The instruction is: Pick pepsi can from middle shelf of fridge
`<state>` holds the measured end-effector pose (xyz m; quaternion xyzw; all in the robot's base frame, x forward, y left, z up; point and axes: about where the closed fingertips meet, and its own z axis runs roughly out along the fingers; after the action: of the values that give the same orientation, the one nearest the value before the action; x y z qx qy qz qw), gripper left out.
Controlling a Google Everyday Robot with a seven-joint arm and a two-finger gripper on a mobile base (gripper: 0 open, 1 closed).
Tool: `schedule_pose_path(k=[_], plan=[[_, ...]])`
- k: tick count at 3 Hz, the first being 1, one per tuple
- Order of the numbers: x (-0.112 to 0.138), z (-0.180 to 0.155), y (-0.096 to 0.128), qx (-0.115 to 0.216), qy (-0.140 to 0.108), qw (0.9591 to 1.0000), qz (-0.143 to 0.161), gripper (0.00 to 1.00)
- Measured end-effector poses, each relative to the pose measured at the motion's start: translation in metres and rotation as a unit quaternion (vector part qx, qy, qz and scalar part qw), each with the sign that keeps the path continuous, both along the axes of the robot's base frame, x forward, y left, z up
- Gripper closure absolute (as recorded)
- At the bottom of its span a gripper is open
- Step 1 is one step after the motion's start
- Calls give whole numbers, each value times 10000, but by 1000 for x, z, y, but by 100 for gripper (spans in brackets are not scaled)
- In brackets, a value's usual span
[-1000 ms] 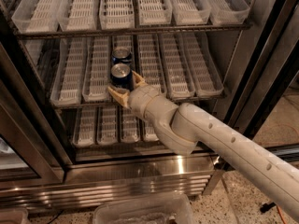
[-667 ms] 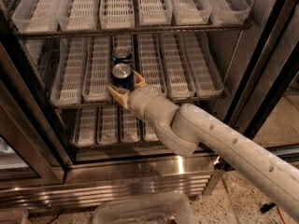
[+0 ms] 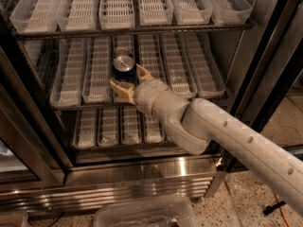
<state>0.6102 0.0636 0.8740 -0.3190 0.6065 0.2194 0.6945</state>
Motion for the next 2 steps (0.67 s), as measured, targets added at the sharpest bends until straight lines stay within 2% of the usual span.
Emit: schedule_pose_path(k=[1, 2], plan=[[-14, 27, -1, -5, -175, 9994, 287, 100], [-29, 51, 8, -29, -57, 9971, 763, 100]])
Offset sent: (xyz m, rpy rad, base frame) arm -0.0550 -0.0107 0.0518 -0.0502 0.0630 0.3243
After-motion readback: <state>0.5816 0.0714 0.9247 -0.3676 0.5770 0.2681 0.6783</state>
